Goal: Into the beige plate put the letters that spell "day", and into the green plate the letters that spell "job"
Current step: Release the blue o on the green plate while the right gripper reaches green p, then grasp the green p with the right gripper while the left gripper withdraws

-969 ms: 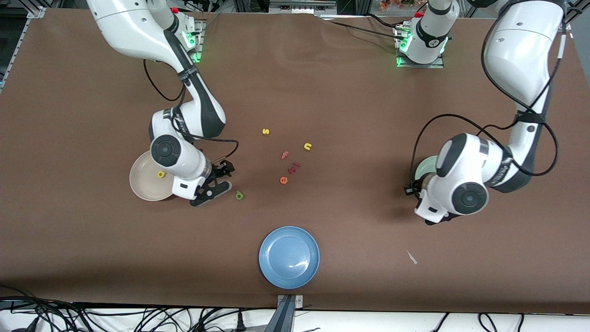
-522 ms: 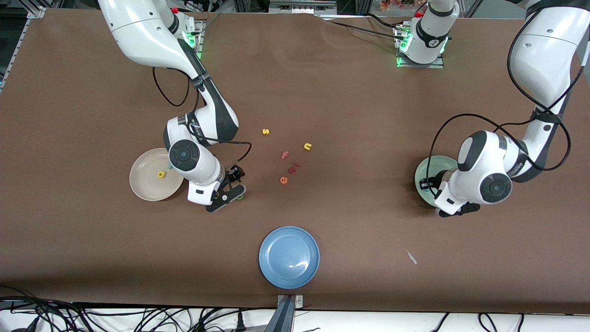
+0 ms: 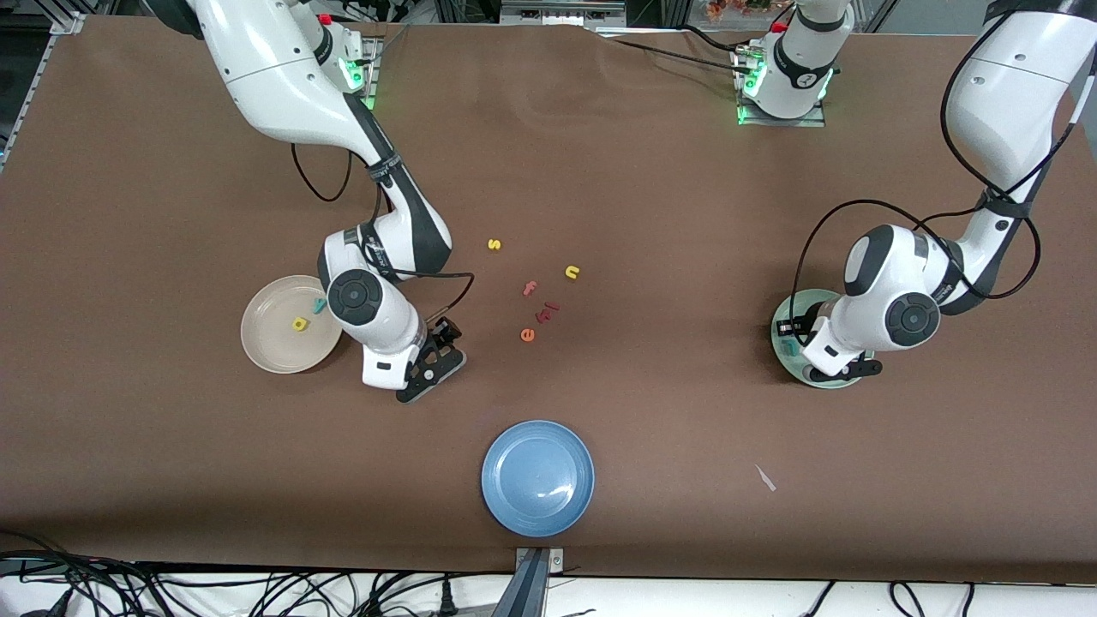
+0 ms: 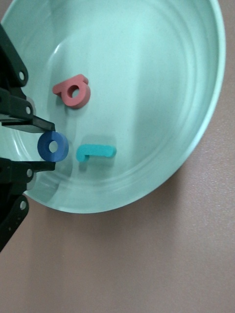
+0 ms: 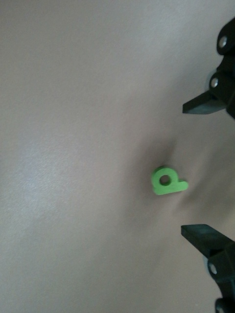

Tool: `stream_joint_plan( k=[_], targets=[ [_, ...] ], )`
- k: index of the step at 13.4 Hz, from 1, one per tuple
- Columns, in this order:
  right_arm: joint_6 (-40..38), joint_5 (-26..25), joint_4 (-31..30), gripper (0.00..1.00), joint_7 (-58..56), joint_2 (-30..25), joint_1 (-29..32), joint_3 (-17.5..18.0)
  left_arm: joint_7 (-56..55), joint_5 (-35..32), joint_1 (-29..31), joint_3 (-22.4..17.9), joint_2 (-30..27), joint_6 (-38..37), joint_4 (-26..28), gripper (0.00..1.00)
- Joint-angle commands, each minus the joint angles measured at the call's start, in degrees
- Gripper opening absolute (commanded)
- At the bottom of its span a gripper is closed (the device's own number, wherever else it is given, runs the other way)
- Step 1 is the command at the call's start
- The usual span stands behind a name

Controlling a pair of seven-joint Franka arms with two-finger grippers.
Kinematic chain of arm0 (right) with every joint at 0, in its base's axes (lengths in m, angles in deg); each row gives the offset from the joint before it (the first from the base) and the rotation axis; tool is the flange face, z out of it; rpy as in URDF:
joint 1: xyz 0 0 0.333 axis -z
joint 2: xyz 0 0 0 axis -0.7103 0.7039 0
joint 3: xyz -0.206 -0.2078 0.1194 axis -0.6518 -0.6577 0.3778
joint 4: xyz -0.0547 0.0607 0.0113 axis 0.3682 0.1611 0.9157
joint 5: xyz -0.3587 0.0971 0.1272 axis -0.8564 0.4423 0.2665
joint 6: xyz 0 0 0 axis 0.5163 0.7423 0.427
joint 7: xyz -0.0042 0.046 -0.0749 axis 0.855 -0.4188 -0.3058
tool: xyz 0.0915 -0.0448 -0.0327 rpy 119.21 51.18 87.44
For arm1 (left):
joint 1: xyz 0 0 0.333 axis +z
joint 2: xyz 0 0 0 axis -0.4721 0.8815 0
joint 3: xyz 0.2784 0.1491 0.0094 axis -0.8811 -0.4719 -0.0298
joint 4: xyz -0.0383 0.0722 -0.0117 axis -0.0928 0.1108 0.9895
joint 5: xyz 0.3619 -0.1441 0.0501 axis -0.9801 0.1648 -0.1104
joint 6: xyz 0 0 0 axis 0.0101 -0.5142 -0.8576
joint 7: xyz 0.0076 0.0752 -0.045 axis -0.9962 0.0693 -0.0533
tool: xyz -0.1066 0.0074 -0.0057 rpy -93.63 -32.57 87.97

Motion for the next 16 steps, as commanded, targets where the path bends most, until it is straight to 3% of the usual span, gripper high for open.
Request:
stream_joint_plan(
  k=[1, 2, 3, 6, 10, 16],
  targets=[
    [1.47, -0.63, 2.17, 1.00, -0.74, 2.03, -0.17, 0.53, 0.63, -1.41, 0.93, 0.79, -3.20, -0.30, 3.68, 0.27],
    [2.17, -0.63, 2.08, 1.00, -0.74, 2.21, -0.17, 0.53, 0.72, -1.41, 1.02, 0.79, -3.11, -0.30, 3.41, 0.71],
    [2.53, -0.63, 2.16, 1.00, -0.74, 2.56, -0.17, 0.62, 1.24, -1.41, 1.10, 0.79, -3.29, -0.56, 2.97, 1.00],
    [3.32, -0.54, 3.47, 0.96, -1.96, 3.78, -0.35, 0.62, 3.09, -0.62, 0.93, 1.57, -3.81, -3.61, -1.05, 1.00],
    [3.06, -0.54, 4.89, 0.85, -2.67, 5.11, -0.26, 1.50, 5.37, -0.44, 0.06, 5.26, -4.08, -18.29, -14.57, 1.00],
    [-0.09, -0.36, 4.89, 0.77, -2.76, 4.85, 0.27, 1.50, 6.60, -0.97, -0.83, 11.06, -4.17, -34.63, -32.06, 1.00]
  ],
)
